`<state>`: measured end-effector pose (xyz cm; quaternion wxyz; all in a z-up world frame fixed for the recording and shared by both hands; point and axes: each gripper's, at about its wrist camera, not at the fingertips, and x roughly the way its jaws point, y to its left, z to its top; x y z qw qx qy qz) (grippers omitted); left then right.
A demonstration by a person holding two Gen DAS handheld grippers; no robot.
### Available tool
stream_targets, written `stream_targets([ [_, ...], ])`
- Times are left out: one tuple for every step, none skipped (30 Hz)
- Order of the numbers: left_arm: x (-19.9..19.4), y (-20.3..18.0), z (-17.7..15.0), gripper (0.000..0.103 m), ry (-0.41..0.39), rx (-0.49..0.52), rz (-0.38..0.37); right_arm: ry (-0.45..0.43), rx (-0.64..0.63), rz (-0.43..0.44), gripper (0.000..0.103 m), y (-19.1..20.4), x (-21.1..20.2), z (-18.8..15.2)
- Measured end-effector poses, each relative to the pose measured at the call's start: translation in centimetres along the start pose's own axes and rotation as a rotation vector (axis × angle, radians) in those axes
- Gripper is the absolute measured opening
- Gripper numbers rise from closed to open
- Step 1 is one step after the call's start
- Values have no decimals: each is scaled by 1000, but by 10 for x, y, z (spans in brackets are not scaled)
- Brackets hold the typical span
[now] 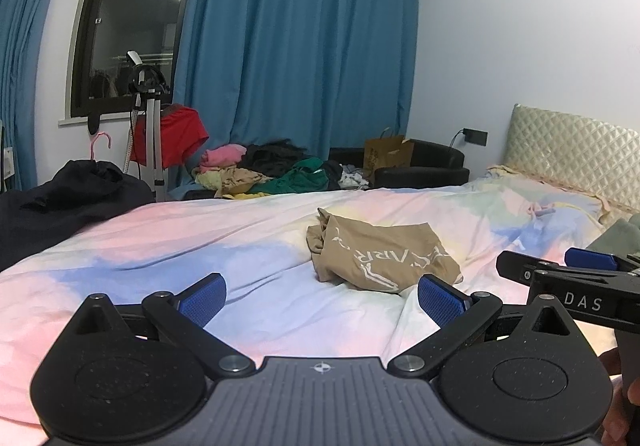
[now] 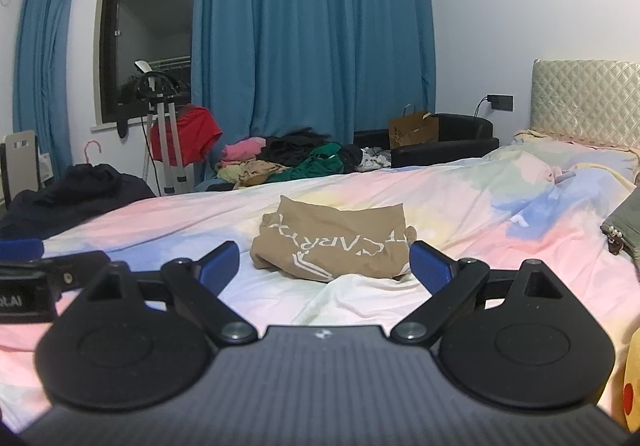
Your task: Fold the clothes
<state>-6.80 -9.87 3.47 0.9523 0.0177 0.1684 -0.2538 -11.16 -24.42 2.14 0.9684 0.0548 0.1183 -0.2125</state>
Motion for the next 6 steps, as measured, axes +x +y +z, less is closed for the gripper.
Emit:
stream_targets([
  [0, 0, 0, 103, -1, -1, 0, 2, -1, -2, 93, 0, 0, 0],
  [0, 1, 0, 103, -4, -3, 1, 3, 0, -2, 93, 0, 0, 0],
  [-1, 1, 0, 103, -5, -4, 2, 4, 3, -1, 93, 0, 0, 0],
  [-1, 1, 1, 103, -5, -5, 3, 6, 6, -1, 93, -1, 0, 0],
  [-1, 1, 1, 103, -5, -6, 5, 7, 9, 0, 93, -2, 1, 0],
  [-1, 2, 1, 103, -4, -7, 5, 9, 12, 0, 93, -2, 1, 0],
])
